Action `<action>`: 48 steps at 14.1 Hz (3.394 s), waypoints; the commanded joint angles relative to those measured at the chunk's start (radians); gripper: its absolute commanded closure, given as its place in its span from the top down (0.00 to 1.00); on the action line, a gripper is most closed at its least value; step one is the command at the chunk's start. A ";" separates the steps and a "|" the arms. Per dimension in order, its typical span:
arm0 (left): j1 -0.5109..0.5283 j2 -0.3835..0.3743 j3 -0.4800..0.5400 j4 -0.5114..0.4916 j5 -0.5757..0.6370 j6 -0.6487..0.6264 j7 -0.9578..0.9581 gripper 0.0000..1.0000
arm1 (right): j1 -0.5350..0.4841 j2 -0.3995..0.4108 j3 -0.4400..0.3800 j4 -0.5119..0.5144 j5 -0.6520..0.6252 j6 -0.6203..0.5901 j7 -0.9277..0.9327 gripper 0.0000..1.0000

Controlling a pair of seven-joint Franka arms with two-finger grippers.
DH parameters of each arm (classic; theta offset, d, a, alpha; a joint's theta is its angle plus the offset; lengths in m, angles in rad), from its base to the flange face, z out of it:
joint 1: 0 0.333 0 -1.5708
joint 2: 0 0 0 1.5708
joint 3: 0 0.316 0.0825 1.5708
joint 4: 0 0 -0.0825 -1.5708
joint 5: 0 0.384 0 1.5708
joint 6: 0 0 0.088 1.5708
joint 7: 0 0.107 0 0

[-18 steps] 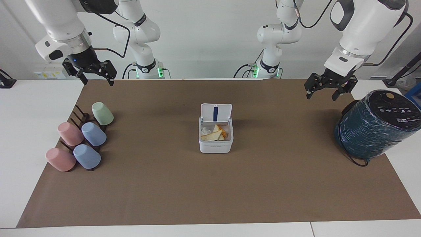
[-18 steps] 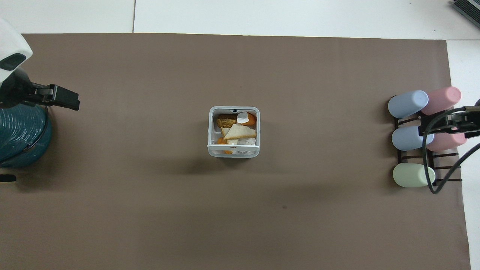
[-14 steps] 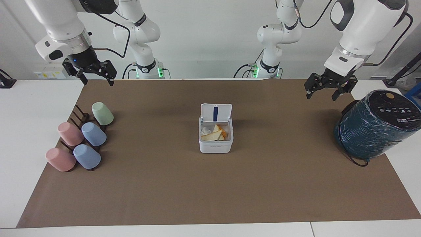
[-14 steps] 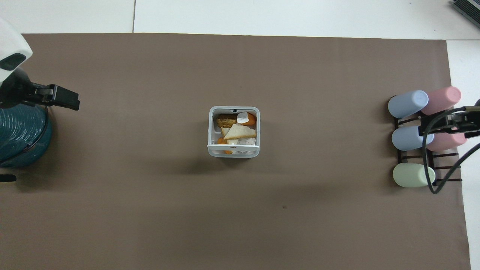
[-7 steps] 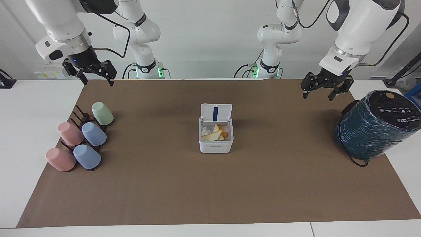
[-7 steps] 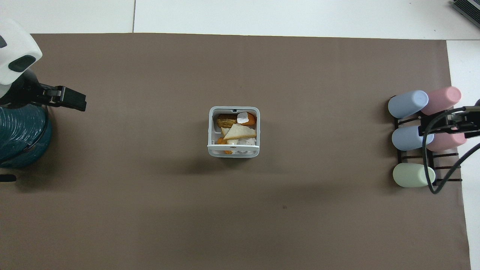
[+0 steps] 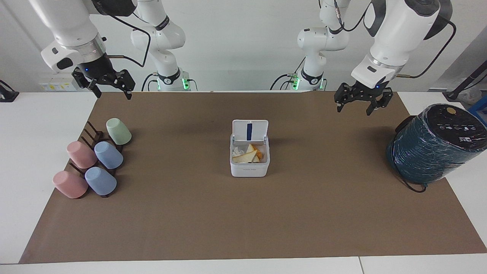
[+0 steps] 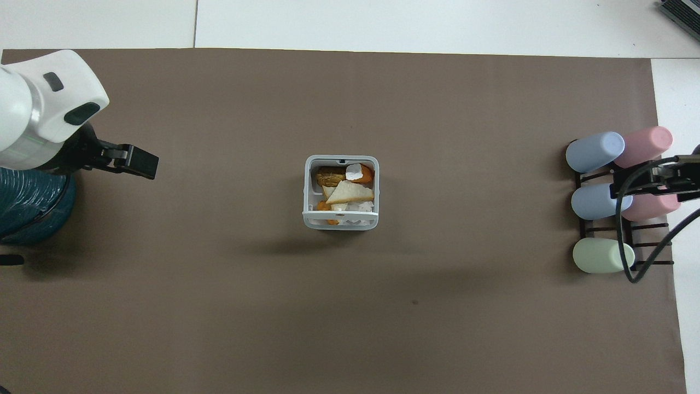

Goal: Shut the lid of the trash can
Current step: 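Reach the left gripper to the open lid behind the trash can, then push the white lid down over the trash can with the left gripper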

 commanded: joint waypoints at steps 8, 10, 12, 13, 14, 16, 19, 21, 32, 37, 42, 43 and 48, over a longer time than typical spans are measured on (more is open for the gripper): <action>-0.228 -0.102 0.005 -0.175 -0.078 0.112 -0.417 0.00 | -0.003 -0.006 -0.001 -0.010 0.004 0.012 -0.022 1.00; -0.284 -0.108 0.005 -0.214 -0.087 0.189 -0.509 0.00 | -0.003 -0.006 -0.001 -0.012 0.004 0.012 -0.022 1.00; -0.308 -0.107 0.005 -0.249 -0.122 0.235 -0.535 0.00 | -0.003 -0.006 -0.001 -0.010 0.004 0.012 -0.022 1.00; -0.324 -0.107 0.005 -0.264 -0.126 0.250 -0.545 0.00 | -0.003 -0.006 -0.001 -0.010 0.004 0.012 -0.022 1.00; -0.342 -0.107 0.005 -0.278 -0.126 0.272 -0.581 0.00 | -0.003 -0.006 -0.001 -0.010 0.004 0.012 -0.021 1.00; -0.376 -0.096 0.005 -0.292 -0.126 0.322 -0.643 0.00 | -0.003 -0.006 -0.001 -0.012 0.004 0.012 -0.022 1.00; -0.425 -0.073 0.005 -0.312 -0.132 0.387 -0.701 0.00 | -0.003 -0.006 -0.001 -0.010 0.004 0.012 -0.022 1.00; -0.446 -0.067 0.005 -0.347 -0.132 0.448 -0.726 0.00 | -0.003 -0.006 -0.001 -0.010 0.004 0.012 -0.022 1.00; -0.434 0.039 0.006 -0.349 -0.132 0.721 -0.770 0.00 | -0.003 -0.006 -0.001 -0.010 0.004 0.012 -0.022 1.00; -0.408 0.085 0.008 -0.343 -0.158 0.866 -0.769 0.00 | -0.003 -0.006 -0.001 -0.012 0.004 0.012 -0.022 1.00; -0.411 0.125 0.008 -0.344 -0.159 0.909 -0.769 0.00 | -0.003 -0.006 -0.001 -0.010 0.004 0.012 -0.022 1.00; -0.411 0.134 0.008 -0.344 -0.159 0.915 -0.769 0.00 | -0.003 -0.006 -0.001 -0.010 0.004 0.012 -0.022 1.00; -0.410 0.207 0.008 -0.341 -0.158 1.016 -0.766 0.00 | -0.003 -0.006 -0.001 -0.010 0.004 0.012 -0.021 1.00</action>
